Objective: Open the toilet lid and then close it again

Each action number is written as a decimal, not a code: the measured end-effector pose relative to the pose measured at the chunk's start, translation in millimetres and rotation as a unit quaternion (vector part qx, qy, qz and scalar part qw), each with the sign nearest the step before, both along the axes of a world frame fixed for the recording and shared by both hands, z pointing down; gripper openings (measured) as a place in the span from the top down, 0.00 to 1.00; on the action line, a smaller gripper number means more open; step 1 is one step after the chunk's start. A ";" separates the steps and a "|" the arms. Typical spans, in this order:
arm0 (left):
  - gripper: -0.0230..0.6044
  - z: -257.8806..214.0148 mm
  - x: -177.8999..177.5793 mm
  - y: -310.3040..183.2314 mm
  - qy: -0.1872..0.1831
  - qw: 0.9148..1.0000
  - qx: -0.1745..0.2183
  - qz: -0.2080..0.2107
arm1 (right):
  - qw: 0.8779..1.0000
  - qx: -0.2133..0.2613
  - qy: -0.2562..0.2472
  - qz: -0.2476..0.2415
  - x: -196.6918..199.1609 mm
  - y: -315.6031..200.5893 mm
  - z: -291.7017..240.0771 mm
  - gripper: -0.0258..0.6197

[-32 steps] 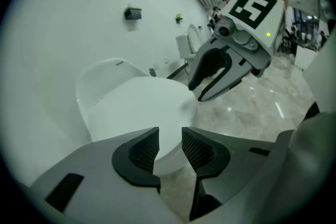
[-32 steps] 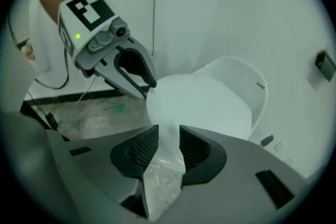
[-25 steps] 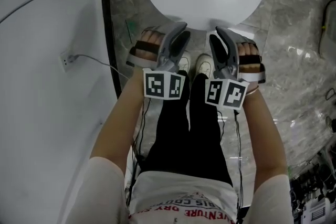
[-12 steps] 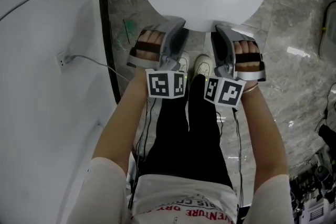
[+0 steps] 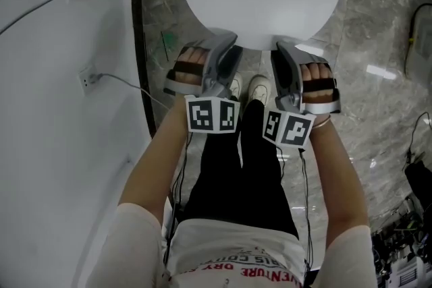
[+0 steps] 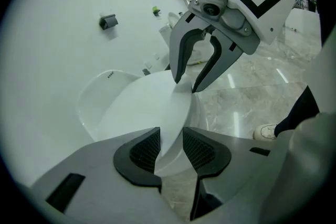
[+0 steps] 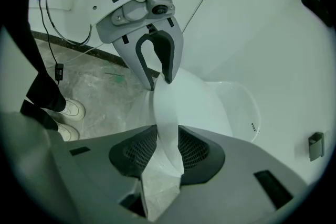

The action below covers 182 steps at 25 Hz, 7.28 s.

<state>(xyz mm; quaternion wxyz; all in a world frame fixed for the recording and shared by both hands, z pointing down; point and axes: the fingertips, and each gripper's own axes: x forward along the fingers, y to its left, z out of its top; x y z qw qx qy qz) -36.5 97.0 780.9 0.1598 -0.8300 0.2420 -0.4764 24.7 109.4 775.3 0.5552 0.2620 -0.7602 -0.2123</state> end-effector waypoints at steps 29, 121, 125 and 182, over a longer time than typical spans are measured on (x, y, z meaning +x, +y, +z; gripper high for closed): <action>0.86 -234.6 12.0 -93.3 -0.011 0.994 0.103 0.019 | 0.998 0.042 -0.043 -0.029 5.2 -87.6 -231.9 0.87; 0.83 -399.0 68.8 -501.0 0.115 0.992 0.045 0.029 | 0.983 -0.094 -0.145 0.064 70.5 -493.8 -380.8 0.91; 0.83 -441.2 64.8 -493.3 0.186 0.981 0.050 0.015 | 0.975 -0.076 -0.190 0.088 67.1 -481.2 -416.3 0.91; 0.95 -546.5 -29.4 -308.2 0.448 0.872 0.013 -0.195 | 0.824 0.072 -0.462 0.321 12.8 -305.5 -539.7 0.93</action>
